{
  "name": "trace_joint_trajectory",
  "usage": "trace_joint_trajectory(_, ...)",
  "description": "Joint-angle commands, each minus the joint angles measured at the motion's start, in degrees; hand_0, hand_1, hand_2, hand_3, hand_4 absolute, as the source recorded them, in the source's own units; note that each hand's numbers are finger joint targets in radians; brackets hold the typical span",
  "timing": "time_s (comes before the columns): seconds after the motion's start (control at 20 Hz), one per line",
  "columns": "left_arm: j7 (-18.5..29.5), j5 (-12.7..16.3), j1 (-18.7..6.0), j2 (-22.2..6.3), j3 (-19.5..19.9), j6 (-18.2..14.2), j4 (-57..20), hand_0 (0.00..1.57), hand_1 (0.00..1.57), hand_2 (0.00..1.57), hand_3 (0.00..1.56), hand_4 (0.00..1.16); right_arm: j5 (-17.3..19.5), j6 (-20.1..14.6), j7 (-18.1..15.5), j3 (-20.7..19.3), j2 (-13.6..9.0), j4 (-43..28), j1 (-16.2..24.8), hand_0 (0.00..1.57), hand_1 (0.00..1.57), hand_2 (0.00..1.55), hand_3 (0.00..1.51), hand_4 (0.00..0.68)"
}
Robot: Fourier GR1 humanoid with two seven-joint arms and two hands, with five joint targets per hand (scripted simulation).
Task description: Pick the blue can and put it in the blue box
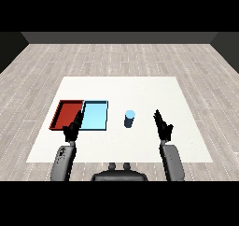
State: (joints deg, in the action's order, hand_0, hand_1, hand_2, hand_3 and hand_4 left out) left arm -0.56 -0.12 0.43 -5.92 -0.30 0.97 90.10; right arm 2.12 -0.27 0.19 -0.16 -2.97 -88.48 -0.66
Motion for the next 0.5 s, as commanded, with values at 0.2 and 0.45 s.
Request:
trace_joint_trajectory(0.2,0.63,-1.35,-0.26,1.19,0.11,0.83,-1.02,0.00,0.00,0.00,0.00,0.00,1.48,-1.35,0.69,-1.43,-0.35,4.07,-7.25,0.00,0.00,0.00,0.00,0.000)
trace_joint_trajectory(0.45,20.40,5.97,-0.45,4.02,4.22,2.85,3.95,0.00,0.00,0.00,0.00,0.00,-8.35,5.45,-11.92,-2.51,2.69,1.62,-9.45,0.00,0.00,0.00,0.00,0.000)
